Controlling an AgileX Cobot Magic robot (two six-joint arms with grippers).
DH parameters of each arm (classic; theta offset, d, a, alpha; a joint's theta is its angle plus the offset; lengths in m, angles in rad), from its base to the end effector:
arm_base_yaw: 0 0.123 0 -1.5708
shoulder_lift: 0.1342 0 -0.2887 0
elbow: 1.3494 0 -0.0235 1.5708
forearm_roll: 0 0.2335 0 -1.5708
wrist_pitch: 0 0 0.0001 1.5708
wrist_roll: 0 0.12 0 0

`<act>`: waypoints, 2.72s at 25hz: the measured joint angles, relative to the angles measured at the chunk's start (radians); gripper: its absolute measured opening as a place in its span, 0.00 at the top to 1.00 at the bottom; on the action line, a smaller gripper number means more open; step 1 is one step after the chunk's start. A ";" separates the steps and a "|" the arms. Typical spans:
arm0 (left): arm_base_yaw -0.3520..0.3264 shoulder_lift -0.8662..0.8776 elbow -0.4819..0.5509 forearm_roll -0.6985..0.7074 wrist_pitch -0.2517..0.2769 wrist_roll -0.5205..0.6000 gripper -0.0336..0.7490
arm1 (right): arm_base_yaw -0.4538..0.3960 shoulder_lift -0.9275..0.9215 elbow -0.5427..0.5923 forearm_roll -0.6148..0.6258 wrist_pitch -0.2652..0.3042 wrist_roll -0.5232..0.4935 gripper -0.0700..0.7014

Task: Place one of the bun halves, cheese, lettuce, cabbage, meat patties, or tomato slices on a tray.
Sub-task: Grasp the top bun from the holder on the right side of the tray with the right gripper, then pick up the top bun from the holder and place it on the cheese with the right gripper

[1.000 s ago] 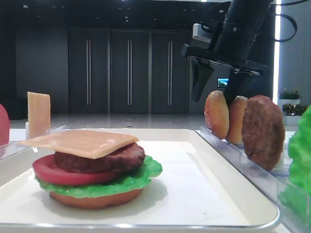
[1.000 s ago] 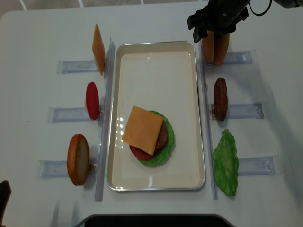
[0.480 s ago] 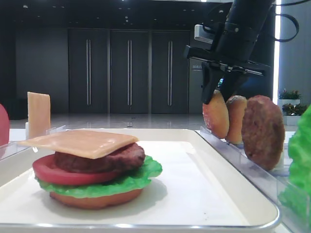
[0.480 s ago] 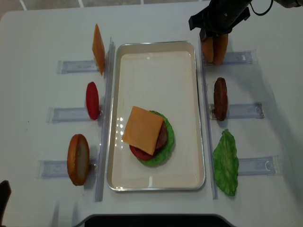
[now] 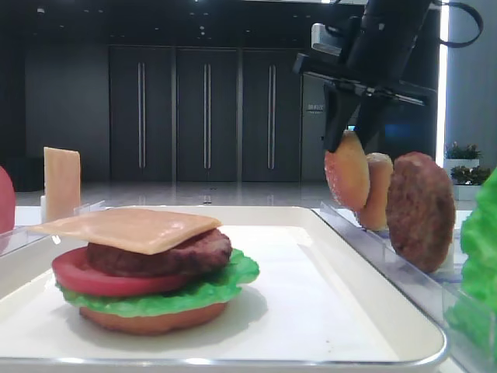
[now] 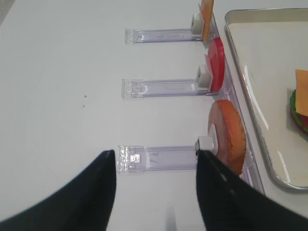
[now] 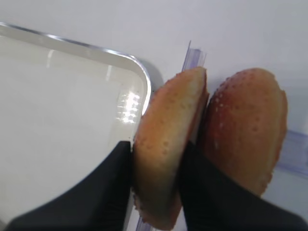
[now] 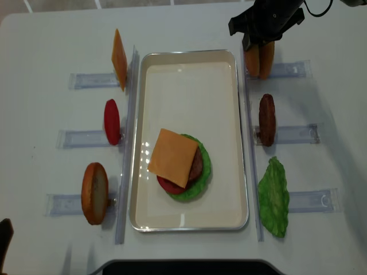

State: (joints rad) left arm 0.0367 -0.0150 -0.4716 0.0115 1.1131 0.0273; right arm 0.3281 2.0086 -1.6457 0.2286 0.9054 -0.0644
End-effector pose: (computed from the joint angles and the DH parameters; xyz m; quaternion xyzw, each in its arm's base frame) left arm -0.0004 0.0012 0.2421 -0.0044 0.8699 0.0215 0.4927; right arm 0.4035 0.1600 0.2161 -0.1393 0.9660 0.1261 0.1773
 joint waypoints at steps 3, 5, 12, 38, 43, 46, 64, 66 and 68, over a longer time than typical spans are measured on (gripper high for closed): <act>0.000 0.000 0.000 0.000 0.000 0.000 0.44 | 0.000 -0.028 0.000 0.000 0.020 0.007 0.62; 0.000 0.000 0.000 0.000 0.000 0.000 0.44 | 0.000 -0.048 0.000 0.000 0.029 0.018 0.62; 0.000 0.000 0.000 0.000 0.000 0.000 0.44 | 0.020 -0.150 0.000 -0.007 0.070 0.041 0.62; 0.000 0.000 0.000 0.000 0.000 0.000 0.44 | 0.024 -0.679 0.384 0.151 0.316 0.076 0.63; 0.000 0.000 0.000 0.000 0.000 0.000 0.44 | 0.051 -0.871 0.529 0.204 0.300 0.076 0.63; 0.000 0.000 0.000 0.000 0.000 0.000 0.44 | 0.079 -0.964 0.580 0.239 0.273 0.077 0.63; 0.000 0.000 0.000 0.000 0.000 0.001 0.44 | 0.099 -1.025 0.824 0.779 0.013 -0.279 0.63; 0.000 0.000 0.000 0.000 0.000 0.001 0.44 | 0.099 -1.012 0.862 0.880 -0.012 -0.374 0.63; 0.000 0.000 0.000 0.000 0.000 0.001 0.44 | 0.099 -0.979 0.892 1.002 -0.016 -0.476 0.63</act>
State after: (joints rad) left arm 0.0367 -0.0150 -0.4716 0.0115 1.1131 0.0283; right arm 0.4274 1.0297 -0.7536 1.2307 0.8890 -0.5407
